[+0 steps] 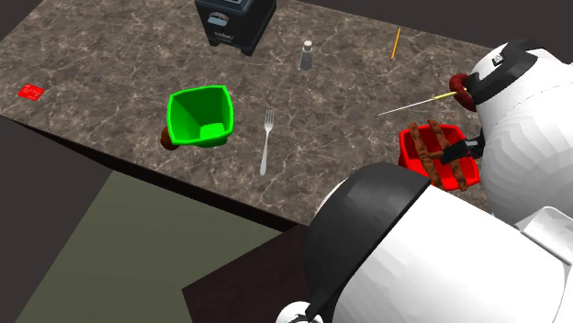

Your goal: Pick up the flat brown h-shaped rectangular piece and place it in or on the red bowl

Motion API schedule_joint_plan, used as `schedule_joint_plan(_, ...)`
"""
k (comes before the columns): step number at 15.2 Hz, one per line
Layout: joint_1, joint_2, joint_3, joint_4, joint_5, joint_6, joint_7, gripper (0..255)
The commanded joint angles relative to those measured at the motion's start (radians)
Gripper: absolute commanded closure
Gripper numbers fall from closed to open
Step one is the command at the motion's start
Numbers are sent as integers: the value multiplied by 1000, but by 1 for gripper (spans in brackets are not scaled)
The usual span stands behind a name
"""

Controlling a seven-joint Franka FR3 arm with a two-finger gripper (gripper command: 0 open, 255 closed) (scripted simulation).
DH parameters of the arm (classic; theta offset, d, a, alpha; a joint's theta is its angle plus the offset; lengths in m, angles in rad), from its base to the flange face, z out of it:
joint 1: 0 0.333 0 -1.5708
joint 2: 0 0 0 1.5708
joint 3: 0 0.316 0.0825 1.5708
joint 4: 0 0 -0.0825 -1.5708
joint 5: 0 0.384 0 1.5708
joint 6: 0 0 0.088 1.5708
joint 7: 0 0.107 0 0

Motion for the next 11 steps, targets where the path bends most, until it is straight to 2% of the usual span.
schedule_joint_plan(1, 3, -20, -10, 33, -20, -46, 13, 0)
schedule_joint_plan(3, 6, -40, -19, 72, -39, -99, 26, 0)
schedule_joint_plan(11, 6, -40, -19, 72, -39, -99, 26, 0)
